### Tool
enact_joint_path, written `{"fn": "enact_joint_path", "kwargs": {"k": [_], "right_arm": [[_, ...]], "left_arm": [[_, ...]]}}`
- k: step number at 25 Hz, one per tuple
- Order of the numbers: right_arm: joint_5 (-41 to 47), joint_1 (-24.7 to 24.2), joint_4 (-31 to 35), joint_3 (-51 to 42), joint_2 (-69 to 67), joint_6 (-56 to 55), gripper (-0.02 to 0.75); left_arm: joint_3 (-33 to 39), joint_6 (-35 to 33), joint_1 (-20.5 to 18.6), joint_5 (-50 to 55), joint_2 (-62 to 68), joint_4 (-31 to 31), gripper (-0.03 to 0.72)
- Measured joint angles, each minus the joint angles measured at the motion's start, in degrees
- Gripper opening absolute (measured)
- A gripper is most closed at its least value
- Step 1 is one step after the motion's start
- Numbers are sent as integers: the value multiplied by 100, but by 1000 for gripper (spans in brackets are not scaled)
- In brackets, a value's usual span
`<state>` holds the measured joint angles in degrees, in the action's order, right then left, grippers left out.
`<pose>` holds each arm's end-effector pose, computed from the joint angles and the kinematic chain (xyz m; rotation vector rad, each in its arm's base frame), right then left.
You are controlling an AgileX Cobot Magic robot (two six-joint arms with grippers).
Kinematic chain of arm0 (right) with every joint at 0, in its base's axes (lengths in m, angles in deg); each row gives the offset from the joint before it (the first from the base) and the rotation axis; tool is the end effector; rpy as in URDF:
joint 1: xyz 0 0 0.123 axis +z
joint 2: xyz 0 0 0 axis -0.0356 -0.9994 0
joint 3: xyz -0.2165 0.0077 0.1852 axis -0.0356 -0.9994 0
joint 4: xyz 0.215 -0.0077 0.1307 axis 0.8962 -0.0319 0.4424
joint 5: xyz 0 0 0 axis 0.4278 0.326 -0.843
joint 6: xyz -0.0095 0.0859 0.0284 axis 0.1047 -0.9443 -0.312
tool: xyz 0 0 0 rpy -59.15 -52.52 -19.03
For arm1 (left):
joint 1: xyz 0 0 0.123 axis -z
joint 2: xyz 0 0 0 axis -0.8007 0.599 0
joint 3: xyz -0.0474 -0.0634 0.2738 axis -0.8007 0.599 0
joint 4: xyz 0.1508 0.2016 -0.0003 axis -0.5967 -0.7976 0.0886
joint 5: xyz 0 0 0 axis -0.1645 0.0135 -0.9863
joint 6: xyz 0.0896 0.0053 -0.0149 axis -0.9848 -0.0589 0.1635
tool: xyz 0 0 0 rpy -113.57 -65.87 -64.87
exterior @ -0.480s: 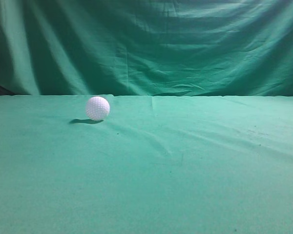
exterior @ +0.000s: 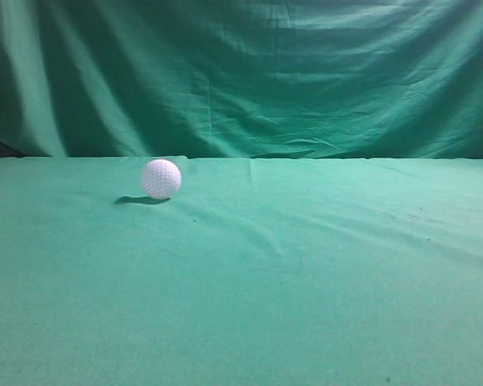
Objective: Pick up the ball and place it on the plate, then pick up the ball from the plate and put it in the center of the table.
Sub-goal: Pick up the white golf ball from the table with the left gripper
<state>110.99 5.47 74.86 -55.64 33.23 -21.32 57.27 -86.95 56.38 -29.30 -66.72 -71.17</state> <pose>0.0523 0.0059 0.1701 -0.1334 1.8780 0.0295 0.0527 -0.0088 0.1752 0.2211 1.8280 -0.0032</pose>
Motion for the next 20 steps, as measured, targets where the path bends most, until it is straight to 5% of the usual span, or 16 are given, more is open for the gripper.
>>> {"fn": "enact_joint_path", "kwargs": {"k": [9,16,20], "right_arm": [[0,0,0,0,0,0,53],[0,0,0,0,0,0,53],[0,0,0,0,0,0,53]], "left_arm": [[0,0,0,0,0,-13,0],[0,-10,0,0,0,-587,0],[0,-10,0,-345,0,-186,0]]}}
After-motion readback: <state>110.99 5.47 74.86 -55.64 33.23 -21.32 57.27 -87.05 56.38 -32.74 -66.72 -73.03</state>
